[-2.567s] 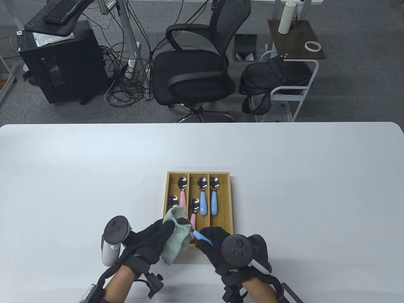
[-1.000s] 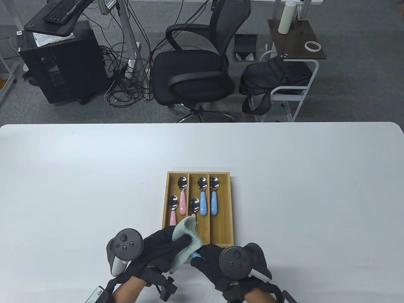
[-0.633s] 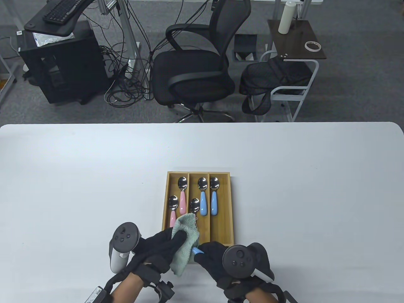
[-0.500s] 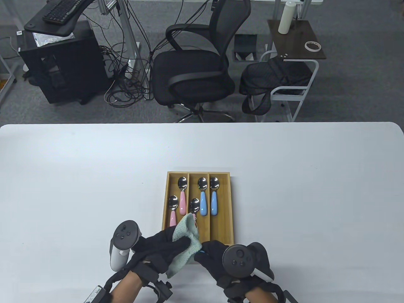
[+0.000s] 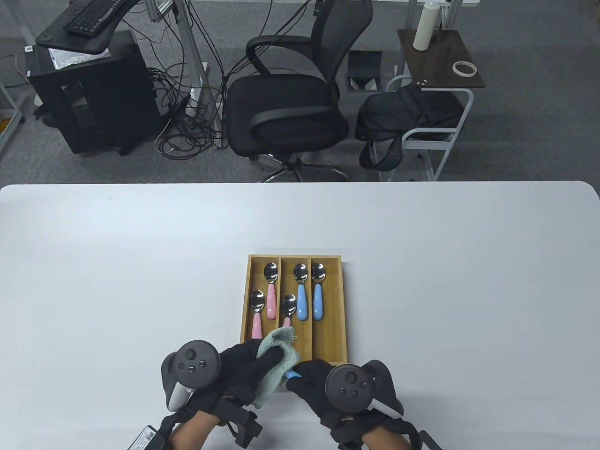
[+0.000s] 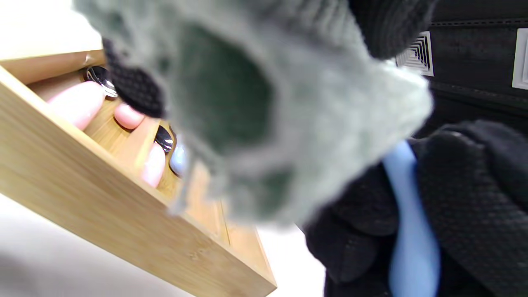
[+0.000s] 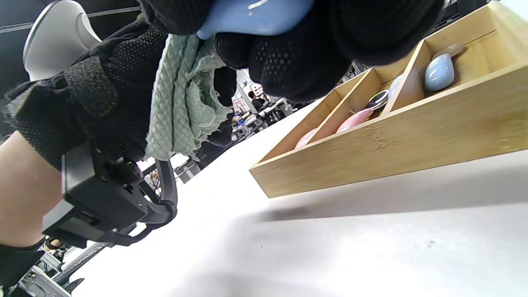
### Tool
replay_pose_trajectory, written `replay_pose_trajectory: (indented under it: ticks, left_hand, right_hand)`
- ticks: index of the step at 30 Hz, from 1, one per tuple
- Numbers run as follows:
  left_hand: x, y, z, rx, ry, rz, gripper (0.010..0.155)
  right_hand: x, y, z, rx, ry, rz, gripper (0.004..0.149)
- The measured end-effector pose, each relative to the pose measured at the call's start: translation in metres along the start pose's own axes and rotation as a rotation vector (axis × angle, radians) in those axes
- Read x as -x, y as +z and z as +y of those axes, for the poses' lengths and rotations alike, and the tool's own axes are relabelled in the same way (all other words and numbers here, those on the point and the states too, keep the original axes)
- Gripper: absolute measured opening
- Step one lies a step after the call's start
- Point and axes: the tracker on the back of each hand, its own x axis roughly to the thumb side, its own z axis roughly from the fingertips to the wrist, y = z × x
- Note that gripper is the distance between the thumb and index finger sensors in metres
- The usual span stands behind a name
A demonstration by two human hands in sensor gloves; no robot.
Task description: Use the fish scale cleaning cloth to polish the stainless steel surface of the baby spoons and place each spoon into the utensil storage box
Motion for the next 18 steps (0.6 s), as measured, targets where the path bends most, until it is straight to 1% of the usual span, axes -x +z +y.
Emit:
replay_pose_trajectory:
  ticks: [1,3,5,6,10,14,18]
  left_hand:
    - [0.0,0.0,0.0,0.004,0.013,0.002,0.058]
    - [0.001,0.0,-0.001,0.02,0.101,0.018,0.057]
    - [0.004,-0.001,-0.002,0.065,0.196,0.043,0.057]
    - [0.005,-0.001,-0.002,0.073,0.221,0.052,0.057]
    - [0.012,-0.005,-0.005,0.164,0.327,0.089,0.055]
    - [0.014,-0.006,-0.007,0.204,0.349,0.107,0.051]
    - [0.014,-0.007,-0.007,0.197,0.28,0.1,0.055]
  right_hand:
    - [0.0,0.0,0.0,0.004,-0.003,0.001,0.045]
    - [0.0,0.0,-0.001,0.013,-0.007,0.003,0.045]
    - [0.001,0.0,-0.003,0.027,-0.019,0.01,0.045]
    - [0.002,0.0,-0.004,0.031,-0.018,0.011,0.045]
    - [0.006,0.0,-0.006,0.035,-0.015,0.027,0.045]
    - [0.008,0.0,-0.006,0.026,-0.007,0.037,0.044]
    - [0.007,-0.001,-0.002,-0.027,-0.03,0.024,0.044]
